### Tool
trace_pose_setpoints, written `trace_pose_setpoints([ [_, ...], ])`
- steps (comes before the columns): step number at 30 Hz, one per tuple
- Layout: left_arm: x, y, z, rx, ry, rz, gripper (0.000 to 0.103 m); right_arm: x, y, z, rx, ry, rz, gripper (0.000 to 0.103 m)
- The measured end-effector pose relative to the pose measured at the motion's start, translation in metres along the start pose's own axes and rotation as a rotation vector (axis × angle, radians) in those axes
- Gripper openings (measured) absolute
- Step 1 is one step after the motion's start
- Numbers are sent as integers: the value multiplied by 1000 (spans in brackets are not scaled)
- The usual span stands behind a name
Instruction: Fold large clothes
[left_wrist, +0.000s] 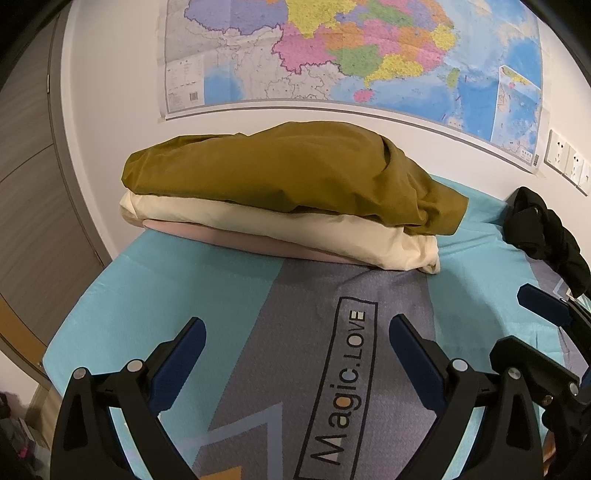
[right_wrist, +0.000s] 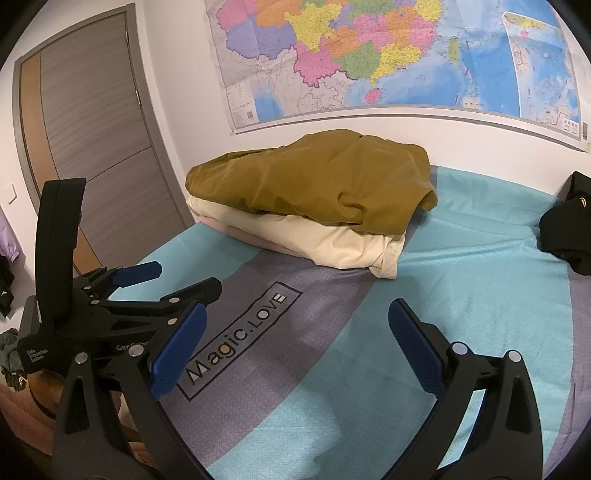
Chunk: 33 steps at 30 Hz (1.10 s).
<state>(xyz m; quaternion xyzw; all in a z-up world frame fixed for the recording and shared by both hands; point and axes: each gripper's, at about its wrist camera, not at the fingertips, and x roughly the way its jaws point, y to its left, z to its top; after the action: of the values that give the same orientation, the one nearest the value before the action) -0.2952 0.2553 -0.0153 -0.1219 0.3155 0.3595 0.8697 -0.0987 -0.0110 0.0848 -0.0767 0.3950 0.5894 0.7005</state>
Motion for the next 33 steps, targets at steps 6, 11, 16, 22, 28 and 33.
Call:
trace_pose_setpoints([
  [6,1,-1,-2,4,3,2,96,0,0,0,1,1,1,97],
  [11,0,-2,-2,4,3,4,96,1,1,0,1,-1,5,97],
  [16,1,-2,-2,6,5,5,96,0,0,0,1,0,6,97],
  [22,2,-1,-2,4,7,5,96,0,1,0,4,1,4,97],
  [28,2,-1,-2,3,9,6,96,1,2,0,5,0,7,97],
  [33,-1,-4,-4,15,-24,17,96,1,1,-2,8,-1,5,97],
])
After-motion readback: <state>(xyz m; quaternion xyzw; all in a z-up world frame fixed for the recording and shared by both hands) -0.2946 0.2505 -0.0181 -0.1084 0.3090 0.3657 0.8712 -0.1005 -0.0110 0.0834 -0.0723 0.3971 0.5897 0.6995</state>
